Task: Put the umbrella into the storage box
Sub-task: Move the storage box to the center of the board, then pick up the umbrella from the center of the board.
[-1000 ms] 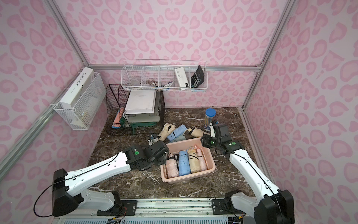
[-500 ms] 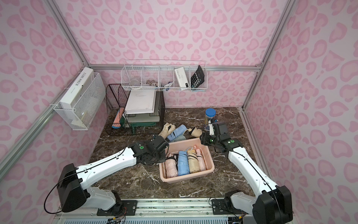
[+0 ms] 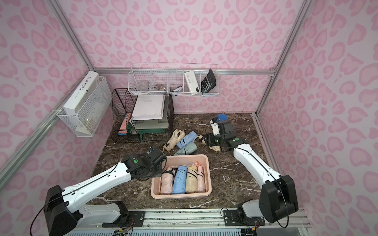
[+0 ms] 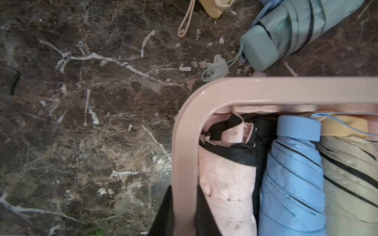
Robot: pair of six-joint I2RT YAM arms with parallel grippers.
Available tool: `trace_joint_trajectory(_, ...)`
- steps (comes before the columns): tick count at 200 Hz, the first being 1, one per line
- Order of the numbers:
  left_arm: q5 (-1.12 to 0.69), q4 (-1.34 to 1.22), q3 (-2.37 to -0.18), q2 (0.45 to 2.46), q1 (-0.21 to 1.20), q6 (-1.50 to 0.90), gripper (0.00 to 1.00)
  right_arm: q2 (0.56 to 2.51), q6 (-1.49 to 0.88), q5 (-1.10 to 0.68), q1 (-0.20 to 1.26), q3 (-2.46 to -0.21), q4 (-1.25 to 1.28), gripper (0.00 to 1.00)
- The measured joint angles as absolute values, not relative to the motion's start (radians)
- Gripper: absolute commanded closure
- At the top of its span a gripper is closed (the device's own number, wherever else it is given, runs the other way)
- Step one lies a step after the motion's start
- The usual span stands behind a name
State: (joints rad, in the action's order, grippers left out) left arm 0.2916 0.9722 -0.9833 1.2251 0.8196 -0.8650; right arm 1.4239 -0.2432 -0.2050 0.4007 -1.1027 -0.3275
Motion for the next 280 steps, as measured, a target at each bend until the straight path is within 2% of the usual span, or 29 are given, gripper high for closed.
trace_joint_trajectory(61, 0.324, 1.027, -0.896, 1.102, 0.764, -0.913, 0.96, 1.625, 0.230, -0.174, 0.430, -1.312, -0.357, 0.30)
trace_joint_trajectory(101, 0.334, 1.028, -0.873, 1.079, 0.754, -0.941, 0.96, 1.804, 0.392, -0.133, 0.428, -1.522, -0.505, 0.27)
trace_joint_trajectory(166, 0.330, 1.028, -0.873, 1.084, 0.746, -0.947, 0.95, 1.965, 0.454, -0.024, 0.431, -1.618, -0.671, 0.24)
trace_joint_trajectory(280, 0.322, 1.044, -0.892, 1.111, 0.738, -0.945, 0.95, 2.134, 0.476, 0.096, 0.434, -1.681, -0.706, 0.24)
